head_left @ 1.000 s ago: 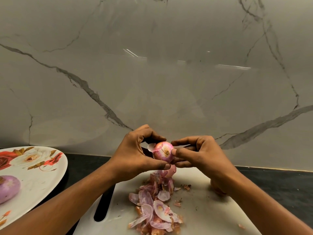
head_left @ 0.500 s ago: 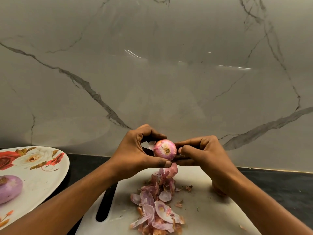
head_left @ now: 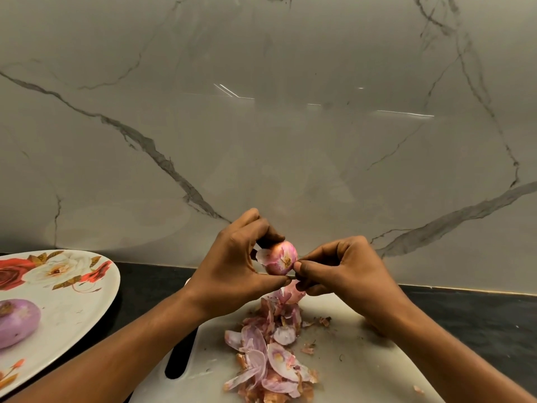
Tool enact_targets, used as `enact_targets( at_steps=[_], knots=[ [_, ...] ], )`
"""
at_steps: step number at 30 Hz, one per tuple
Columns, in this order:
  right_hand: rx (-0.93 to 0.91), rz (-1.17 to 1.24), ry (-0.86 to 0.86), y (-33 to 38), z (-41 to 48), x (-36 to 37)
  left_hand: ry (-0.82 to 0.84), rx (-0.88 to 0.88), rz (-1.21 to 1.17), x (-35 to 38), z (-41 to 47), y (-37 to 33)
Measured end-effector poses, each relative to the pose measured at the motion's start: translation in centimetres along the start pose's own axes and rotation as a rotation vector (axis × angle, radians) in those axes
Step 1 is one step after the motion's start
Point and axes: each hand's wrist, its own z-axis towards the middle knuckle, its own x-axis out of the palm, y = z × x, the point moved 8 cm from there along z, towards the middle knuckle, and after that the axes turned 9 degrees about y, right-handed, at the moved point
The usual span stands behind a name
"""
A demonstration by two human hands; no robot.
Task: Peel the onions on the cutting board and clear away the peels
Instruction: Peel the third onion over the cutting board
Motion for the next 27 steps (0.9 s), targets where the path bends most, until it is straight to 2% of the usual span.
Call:
enact_targets(
  at_steps=[5, 10, 21, 27],
  knots=[
    [0.013, -0.006, -0.013, 0.0, 0.0, -0.1, 0.037, 0.059, 0.086, 0.3, 0.0, -0.7],
    [0.013, 0.01, -0.021, 0.0, -0.1, 0.0, 0.02, 0.057, 0.073, 0.2, 0.0, -0.7],
    [-0.005, 0.025, -0.102, -0.1, 0.2, -1.5, -0.032, -0.093, -0.136, -0.1, -0.1, 1.1],
    [0.022, 0.002, -0.136, -0.5, 0.4, -2.3, -0.014, -0.227, -0.49, 0.3, -0.2, 2.6]
  ],
)
